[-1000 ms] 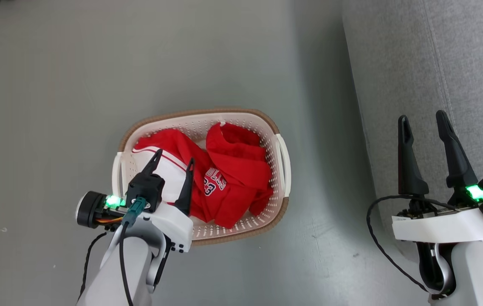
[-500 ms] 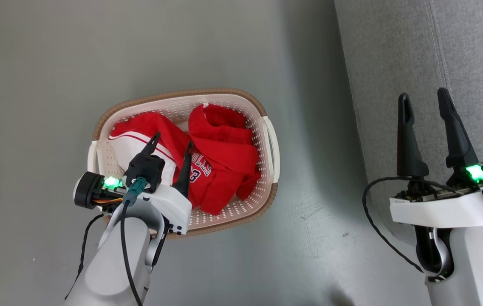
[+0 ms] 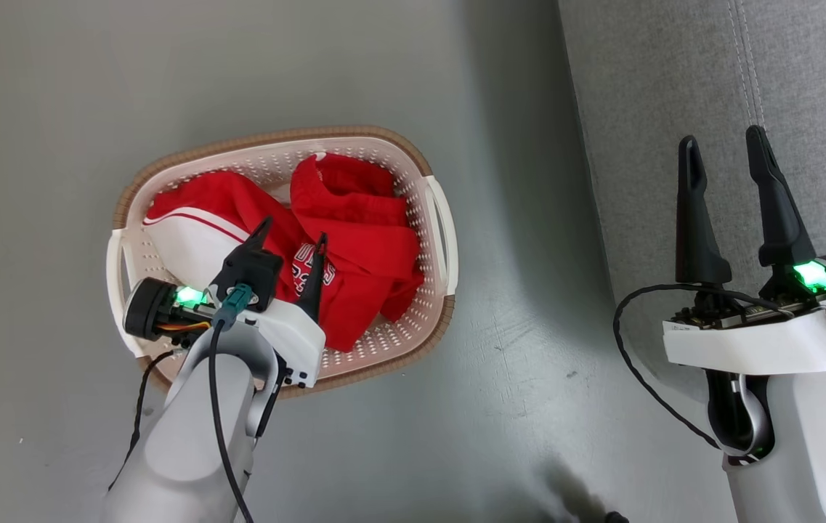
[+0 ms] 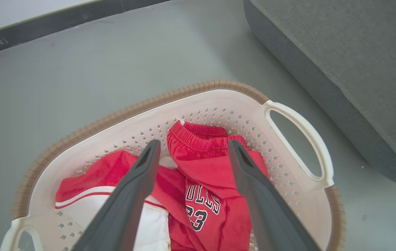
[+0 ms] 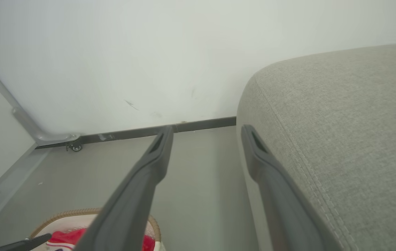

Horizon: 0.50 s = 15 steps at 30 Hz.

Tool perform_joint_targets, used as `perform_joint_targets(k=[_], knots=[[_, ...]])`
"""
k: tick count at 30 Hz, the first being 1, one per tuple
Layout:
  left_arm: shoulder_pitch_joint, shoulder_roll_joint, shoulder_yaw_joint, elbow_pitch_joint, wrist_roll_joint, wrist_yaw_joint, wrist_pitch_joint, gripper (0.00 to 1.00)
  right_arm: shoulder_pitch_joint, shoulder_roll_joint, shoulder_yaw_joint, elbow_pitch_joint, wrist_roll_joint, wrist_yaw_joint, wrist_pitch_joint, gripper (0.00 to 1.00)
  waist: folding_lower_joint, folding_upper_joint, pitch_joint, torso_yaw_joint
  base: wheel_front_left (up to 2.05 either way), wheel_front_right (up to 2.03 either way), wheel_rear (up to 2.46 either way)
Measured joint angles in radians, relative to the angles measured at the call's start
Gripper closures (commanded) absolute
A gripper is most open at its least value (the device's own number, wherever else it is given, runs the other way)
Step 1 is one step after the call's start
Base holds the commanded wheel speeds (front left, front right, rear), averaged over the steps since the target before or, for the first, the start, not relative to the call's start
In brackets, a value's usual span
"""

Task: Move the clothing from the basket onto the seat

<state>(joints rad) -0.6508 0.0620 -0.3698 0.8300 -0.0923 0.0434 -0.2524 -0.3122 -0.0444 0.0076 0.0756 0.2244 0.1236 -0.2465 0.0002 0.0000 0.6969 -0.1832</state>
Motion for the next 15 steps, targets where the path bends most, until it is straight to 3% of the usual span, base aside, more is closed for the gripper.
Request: perform_joint_targets(k=[15], knots=[[-0.058, 0.02, -0.01, 0.097, 0.008, -0.019, 0.016, 0.0, -0.023, 0.0, 0.007, 0.018, 0.024, 0.0, -0.002, 0.0, 0.0, 0.0, 0.066, -0.055, 0.0, 0.0, 0.0]])
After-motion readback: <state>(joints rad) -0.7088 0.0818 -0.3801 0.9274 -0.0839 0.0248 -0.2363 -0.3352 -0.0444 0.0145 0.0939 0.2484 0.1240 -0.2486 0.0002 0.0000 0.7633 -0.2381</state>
